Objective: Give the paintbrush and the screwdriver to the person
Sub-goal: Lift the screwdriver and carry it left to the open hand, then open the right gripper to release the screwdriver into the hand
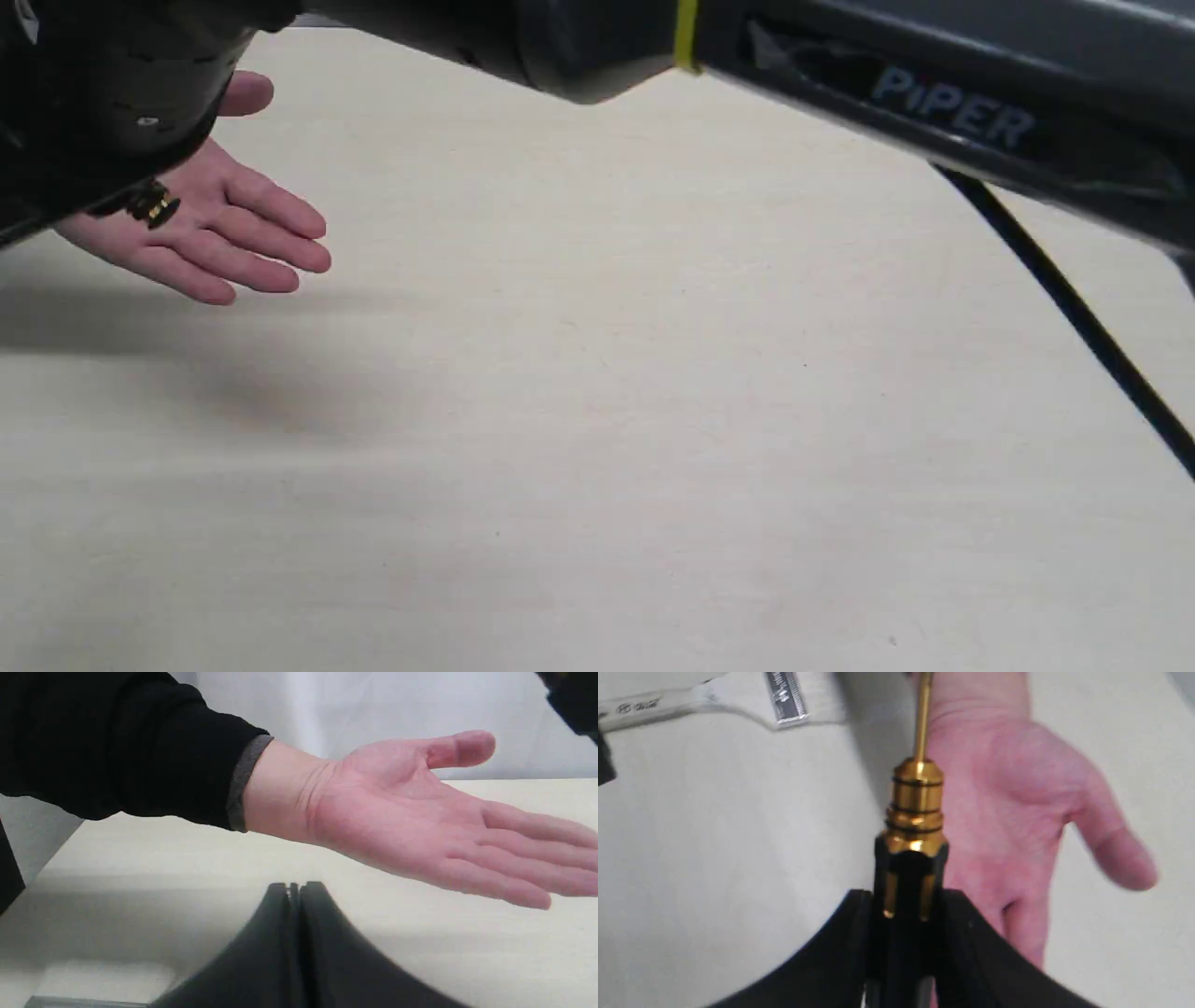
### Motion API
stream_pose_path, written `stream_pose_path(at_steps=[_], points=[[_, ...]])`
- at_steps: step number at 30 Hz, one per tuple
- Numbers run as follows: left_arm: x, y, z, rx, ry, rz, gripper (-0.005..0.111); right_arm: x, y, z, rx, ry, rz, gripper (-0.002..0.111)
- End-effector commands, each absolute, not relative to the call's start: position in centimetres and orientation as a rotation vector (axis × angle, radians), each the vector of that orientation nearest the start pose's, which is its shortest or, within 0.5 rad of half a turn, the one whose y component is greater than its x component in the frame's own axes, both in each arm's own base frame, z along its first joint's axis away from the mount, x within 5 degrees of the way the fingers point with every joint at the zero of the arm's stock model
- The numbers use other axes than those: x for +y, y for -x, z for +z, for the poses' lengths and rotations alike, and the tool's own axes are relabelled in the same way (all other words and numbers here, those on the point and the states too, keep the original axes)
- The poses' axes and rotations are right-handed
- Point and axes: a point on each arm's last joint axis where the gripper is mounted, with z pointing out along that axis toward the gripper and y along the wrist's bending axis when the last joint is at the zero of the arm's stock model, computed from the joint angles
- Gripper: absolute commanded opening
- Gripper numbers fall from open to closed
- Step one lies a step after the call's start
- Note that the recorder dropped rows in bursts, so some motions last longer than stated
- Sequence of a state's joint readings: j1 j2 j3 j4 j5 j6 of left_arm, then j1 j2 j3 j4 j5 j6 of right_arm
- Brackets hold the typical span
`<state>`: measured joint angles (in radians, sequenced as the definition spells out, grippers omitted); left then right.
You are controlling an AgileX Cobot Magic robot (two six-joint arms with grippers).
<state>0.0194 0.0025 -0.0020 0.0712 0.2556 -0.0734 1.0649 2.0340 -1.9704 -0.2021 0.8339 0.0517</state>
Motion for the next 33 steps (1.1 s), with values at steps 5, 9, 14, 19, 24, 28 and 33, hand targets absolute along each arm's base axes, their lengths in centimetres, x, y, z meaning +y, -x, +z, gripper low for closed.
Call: stream_pose_path(at_steps=[5, 9, 14, 19, 24, 28, 33], points=[[0.2, -5.5, 19.1, 1.733, 0.03, 0.016, 0.0, 39.6, -29.7, 29.7, 2.095, 0.988, 0.333, 0.005], [0.2, -5.5, 19.1, 1.733, 0.03, 0.016, 0.0, 40.2, -30.9, 26.5, 2.172, 0.972, 0.373, 0.005], [0.2, -5.5, 19.1, 1.733, 0.03, 0.016, 0.0, 40.8, -31.3, 24.1, 2.191, 1.012, 0.35, 0.025], [0.2, -5.5, 19.1, 1.733, 0.03, 0.016, 0.0, 40.6, -31.1, 24.3, 2.21, 1.015, 0.341, 0.053], [0.2, -5.5, 19.1, 1.732, 0.03, 0.016, 0.0, 39.1, -30.8, 27.0, 2.195, 1.023, 0.231, 0.052], [0.2, -5.5, 19.1, 1.732, 0.03, 0.016, 0.0, 36.9, -30.5, 29.8, 2.218, 0.966, 0.088, 0.017], [0.2, -5.5, 19.1, 1.732, 0.03, 0.016, 0.0, 35.6, -29.4, 32.8, 2.201, 0.926, 0.133, 0.004]])
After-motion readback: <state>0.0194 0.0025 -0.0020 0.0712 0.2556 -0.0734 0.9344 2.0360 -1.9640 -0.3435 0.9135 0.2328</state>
